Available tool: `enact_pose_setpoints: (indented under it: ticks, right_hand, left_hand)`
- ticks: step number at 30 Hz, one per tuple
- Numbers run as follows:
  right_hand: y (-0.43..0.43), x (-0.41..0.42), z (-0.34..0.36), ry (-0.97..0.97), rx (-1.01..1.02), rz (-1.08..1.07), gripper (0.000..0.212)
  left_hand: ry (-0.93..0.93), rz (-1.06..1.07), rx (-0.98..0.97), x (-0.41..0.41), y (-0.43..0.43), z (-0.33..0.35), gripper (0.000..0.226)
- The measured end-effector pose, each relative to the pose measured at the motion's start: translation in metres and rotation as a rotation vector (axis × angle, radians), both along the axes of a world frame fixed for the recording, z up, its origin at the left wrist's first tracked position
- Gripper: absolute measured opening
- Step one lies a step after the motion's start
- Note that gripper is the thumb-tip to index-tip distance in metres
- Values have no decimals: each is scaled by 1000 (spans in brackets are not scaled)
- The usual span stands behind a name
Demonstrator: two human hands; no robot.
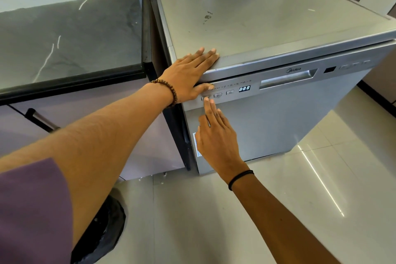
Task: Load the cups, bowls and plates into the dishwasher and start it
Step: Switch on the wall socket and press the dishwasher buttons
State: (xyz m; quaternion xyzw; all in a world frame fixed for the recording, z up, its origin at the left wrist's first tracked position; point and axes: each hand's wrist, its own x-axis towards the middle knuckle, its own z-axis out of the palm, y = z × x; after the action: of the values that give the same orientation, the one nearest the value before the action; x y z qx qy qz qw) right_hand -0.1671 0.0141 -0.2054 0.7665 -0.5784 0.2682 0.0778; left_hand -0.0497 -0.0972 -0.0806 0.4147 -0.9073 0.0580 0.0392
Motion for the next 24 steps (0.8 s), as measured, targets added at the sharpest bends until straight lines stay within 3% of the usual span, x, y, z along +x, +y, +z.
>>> enact_pose_setpoints:
  ticks: [16,24]
  right_hand:
    - [-7,-17,39,-55,-12,83,23]
    - [11,-36,89,-15,115,149,16]
  left_hand:
    - [-27,60,49,-4,6,2,72]
    - [71,126,221,-13,40,24,68]
